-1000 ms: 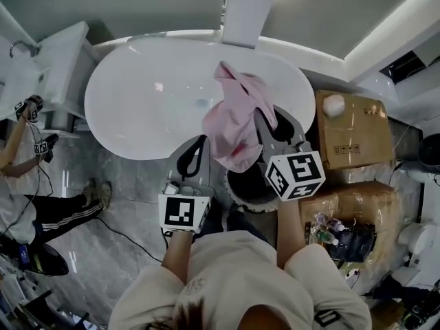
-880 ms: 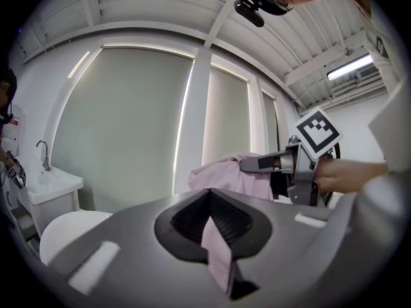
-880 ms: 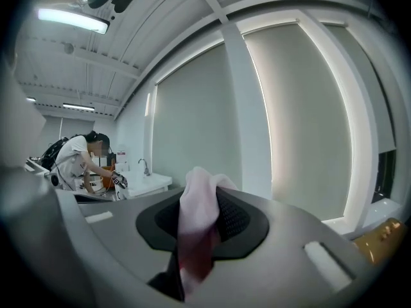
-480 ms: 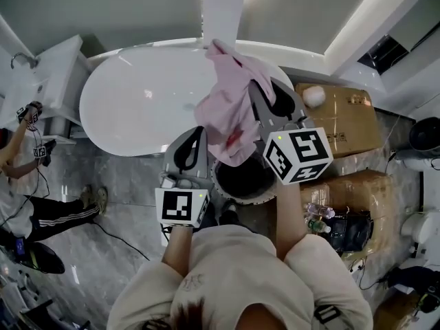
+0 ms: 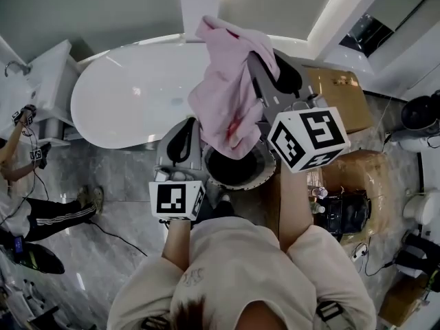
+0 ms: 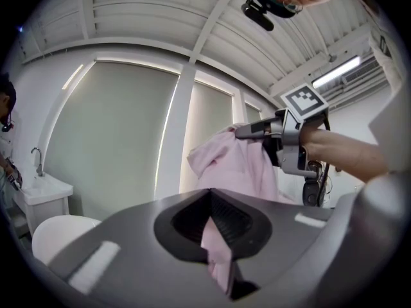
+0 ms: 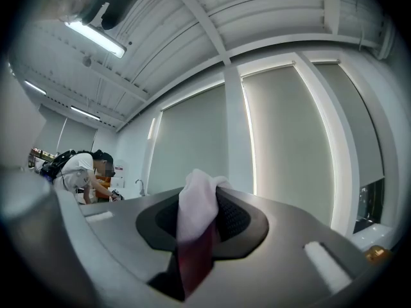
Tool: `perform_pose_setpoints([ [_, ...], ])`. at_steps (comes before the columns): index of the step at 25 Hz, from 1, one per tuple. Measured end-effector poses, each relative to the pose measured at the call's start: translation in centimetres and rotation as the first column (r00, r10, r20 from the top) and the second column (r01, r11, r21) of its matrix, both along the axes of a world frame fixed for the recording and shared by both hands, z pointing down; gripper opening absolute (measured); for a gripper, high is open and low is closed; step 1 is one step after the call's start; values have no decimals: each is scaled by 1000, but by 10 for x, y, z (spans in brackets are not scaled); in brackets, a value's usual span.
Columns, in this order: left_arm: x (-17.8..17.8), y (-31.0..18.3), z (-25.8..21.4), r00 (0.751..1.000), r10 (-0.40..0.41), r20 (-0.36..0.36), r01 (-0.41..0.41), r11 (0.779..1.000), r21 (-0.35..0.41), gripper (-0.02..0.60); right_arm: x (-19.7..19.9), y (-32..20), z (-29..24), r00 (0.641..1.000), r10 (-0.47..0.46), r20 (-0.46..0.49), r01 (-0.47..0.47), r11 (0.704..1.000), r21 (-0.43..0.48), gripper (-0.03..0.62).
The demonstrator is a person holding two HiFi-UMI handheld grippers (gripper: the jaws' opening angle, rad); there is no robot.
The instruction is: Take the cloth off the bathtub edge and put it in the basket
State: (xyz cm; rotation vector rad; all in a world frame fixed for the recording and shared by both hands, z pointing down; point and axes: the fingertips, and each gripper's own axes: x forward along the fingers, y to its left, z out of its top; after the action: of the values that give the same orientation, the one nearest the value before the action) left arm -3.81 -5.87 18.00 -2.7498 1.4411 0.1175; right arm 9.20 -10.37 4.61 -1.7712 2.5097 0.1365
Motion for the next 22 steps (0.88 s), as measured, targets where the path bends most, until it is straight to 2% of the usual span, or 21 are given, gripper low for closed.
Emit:
perform_pose_setpoints([
  [4,13,10,-2,1000,29,-8,-29,1000,-3,43,13,14,-1,1000,23,-4,-23,1000,-2,78],
  [11,42,8,-7,989,149,-4,-149,989,4,43,41,26,18,992,126,3,-126,991,-41,78],
  [16,66,4,-5,972,234,2,-234,972,-4,43,68,37,32,976,216,13,-215,974,-65,78],
  [22,80,-1,-5,959,283,7,-283,959,1,43,90,46,45,959,282,14,-279,956,-88,78],
])
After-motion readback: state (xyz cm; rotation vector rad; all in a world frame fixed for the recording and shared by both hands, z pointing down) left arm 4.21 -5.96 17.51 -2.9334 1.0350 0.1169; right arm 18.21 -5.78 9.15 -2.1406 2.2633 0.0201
